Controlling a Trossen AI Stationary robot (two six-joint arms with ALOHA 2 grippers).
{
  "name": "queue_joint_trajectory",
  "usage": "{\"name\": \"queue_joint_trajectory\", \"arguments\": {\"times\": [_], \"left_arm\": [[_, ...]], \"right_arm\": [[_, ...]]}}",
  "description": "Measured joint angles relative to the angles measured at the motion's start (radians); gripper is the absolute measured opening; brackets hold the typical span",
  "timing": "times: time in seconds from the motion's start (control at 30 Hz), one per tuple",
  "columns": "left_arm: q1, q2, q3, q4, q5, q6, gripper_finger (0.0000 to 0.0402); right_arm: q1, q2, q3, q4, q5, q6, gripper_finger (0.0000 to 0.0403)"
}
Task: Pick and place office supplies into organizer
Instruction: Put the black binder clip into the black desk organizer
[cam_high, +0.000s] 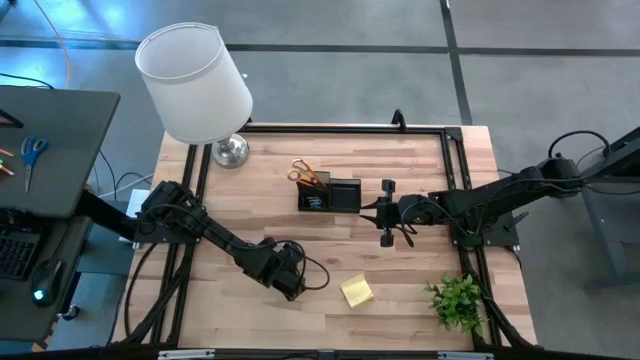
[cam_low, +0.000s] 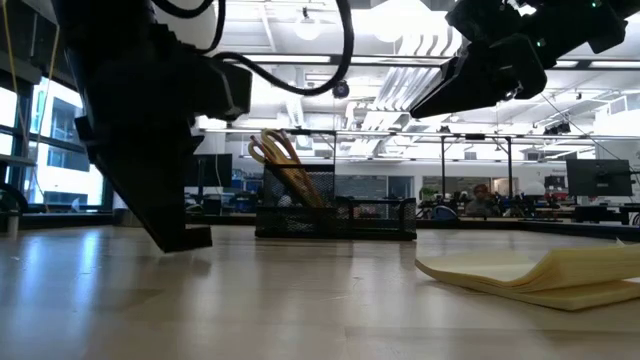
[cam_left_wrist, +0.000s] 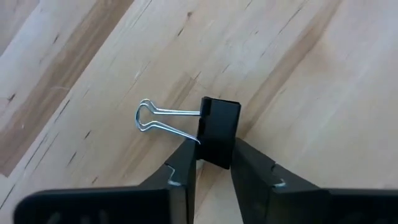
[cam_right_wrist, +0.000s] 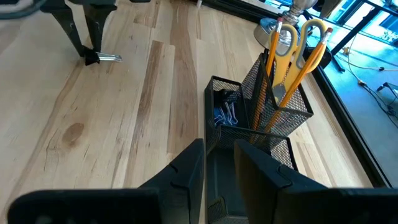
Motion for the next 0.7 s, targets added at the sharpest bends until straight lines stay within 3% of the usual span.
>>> {"name": "queue_joint_trajectory", "arguments": {"times": [0.23, 0.57, 0.7], "left_arm": [[0.040, -0.011, 0.071, -0.009, -0.030, 0.095, 0.0097], [0.184, -0.012, 0.237, -0.198, -0.216, 0.281, 0.0069], [0.275, -0.012, 0.249, -0.222, -0.221, 0.273, 0.0074]], "right_arm": [[0.000, 0.000, 0.000, 0.000, 0.000, -0.003, 0.0083], [0.000, 0.000, 0.000, -0.010, 0.000, -0.003, 0.0083], [0.000, 0.000, 0.000, -0.011, 0.000, -0.003, 0.0083]]}}
